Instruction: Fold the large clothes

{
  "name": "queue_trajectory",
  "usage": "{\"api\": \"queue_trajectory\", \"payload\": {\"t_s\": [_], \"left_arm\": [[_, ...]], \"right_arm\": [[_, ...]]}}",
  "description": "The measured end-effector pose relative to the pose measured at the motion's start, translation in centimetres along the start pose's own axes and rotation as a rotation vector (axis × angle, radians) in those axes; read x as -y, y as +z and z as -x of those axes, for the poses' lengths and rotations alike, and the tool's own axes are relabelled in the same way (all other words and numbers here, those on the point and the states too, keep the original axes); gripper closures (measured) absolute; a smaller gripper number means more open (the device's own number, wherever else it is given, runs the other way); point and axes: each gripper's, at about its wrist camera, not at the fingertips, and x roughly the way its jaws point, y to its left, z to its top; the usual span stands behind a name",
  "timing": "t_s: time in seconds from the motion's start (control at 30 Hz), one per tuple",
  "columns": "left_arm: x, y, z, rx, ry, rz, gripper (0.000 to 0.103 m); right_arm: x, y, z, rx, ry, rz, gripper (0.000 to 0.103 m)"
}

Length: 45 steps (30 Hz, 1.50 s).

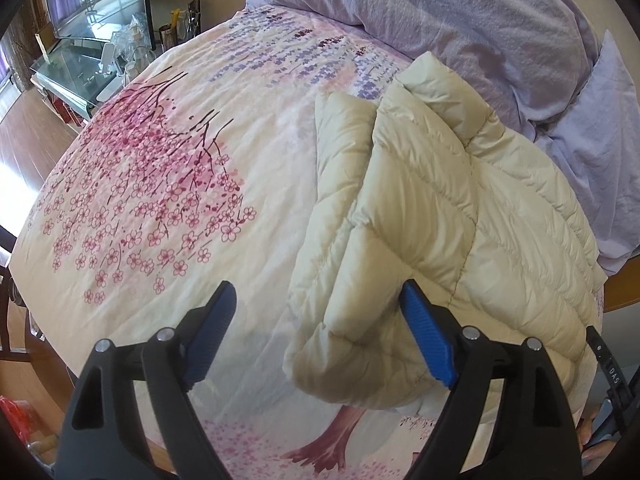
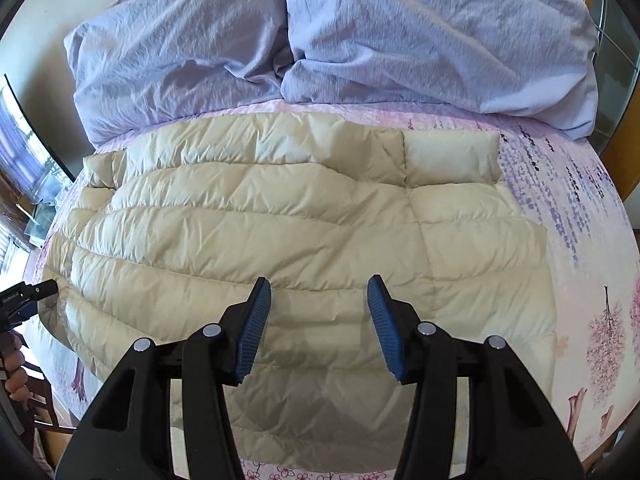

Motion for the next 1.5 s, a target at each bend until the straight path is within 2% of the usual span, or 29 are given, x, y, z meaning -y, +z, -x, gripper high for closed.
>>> {"api": "queue_trajectory", "payload": {"t_s": [0.17,0.33,0.6,0.83,1.0,1.1,1.2,1.37,1.5], "left_arm": [[0.3,1.0,0.0,0.005,-0.006,-0.005,0.012],[0.5,2.3,-0.6,-0.004,-0.010,-0.012,0.008],[0.8,3.9,-1.6,-0.024,-0.012,-0.019,0.002],[0.9,4.2,-3.4,-0.068,-0.005,-0.017,0.002],[0.8,3.9,-3.8,-0.076,-0.007,-0.003,0.002],[0.8,3.9,-3.8,-0.076,-0.008,-0.006,0.002],[0.7,3.7,-3.9,-0.080,-0.011,-0.001,0.002],[1.1,3.7,-4.4,-0.089,-0.006,-0.012,0.002],[1.4,3.6,-4.7,-0.091,-0.003,-0.016,0.002]], "right_arm": [[0.0,0.0,-0.2,-0.002,0.002,-0.028,0.050],[-0.2,-0.3,-1.2,-0.028,0.001,-0.038,0.044],[-1.3,-1.4,-4.2,-0.088,-0.045,0.011,0.041],[-1.2,-1.4,-4.9,-0.104,-0.040,0.001,0.040],[-0.4,-1.2,-3.1,-0.091,0.003,-0.027,0.041],[0.2,-1.5,-1.3,-0.045,-0.022,0.003,0.041],[1.1,-2.0,-0.5,-0.036,-0.046,0.009,0.041],[1.3,-2.7,-3.0,-0.102,-0.053,-0.013,0.040],[0.1,-2.7,-4.2,-0.106,-0.072,0.021,0.037]]}}
